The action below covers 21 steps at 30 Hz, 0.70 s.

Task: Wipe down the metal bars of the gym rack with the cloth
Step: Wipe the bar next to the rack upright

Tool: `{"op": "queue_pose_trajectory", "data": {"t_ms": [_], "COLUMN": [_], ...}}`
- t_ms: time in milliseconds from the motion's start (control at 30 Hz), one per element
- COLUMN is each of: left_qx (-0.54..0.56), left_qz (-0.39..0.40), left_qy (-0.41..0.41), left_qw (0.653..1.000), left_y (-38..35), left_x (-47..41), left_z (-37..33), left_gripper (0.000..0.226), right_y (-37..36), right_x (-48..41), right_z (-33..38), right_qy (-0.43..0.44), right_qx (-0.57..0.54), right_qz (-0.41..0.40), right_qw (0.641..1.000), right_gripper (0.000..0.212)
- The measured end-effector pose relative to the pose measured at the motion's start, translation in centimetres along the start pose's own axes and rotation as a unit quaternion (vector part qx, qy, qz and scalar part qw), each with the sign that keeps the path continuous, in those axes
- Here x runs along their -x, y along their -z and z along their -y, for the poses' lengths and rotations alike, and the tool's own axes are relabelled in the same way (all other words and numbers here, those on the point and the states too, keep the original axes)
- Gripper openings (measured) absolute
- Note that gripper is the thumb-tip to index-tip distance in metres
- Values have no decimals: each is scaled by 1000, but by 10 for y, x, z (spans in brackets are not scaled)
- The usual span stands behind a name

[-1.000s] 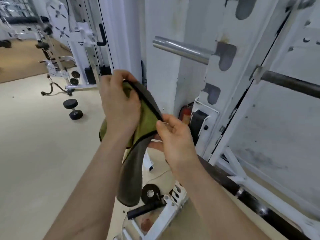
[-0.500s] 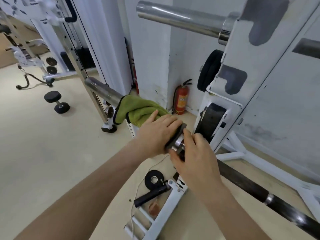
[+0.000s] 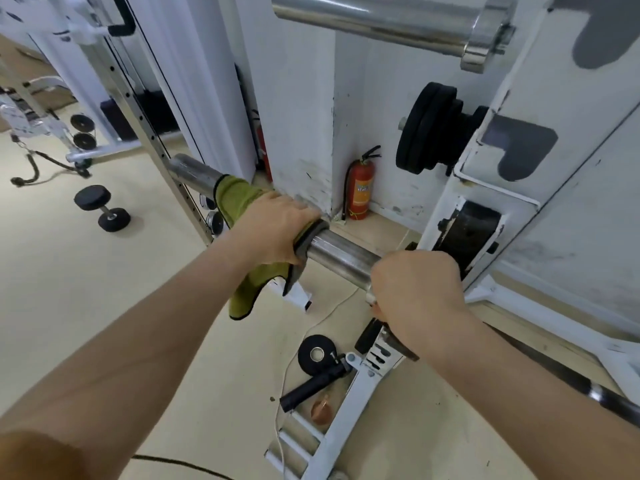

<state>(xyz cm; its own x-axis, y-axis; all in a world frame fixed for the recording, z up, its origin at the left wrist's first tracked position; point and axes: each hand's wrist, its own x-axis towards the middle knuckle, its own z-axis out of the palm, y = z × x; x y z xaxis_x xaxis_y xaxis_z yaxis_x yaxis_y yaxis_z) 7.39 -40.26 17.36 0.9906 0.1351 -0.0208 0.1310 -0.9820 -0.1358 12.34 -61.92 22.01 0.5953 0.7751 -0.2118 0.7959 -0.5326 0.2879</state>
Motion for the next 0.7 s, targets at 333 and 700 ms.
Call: {"op": "queue_pose_trajectory", "data": {"t_ms": [333, 700], "left_qx": [62, 43], "left_qz": [-169, -76], "left_qy": [-101, 98], "left_qw": [978, 991], "left_y": [-25, -27], "left_x": [-2, 14], "left_z": [-41, 96], "left_gripper": [51, 59], "right_y": [8, 16], "right_x": [-7, -15], "right_z": [6, 4], "right_qy": [-18, -16], "right_qx": [32, 32], "right_qz": [9, 51], "right_qw": [999, 998], "right_gripper": [32, 31]}}
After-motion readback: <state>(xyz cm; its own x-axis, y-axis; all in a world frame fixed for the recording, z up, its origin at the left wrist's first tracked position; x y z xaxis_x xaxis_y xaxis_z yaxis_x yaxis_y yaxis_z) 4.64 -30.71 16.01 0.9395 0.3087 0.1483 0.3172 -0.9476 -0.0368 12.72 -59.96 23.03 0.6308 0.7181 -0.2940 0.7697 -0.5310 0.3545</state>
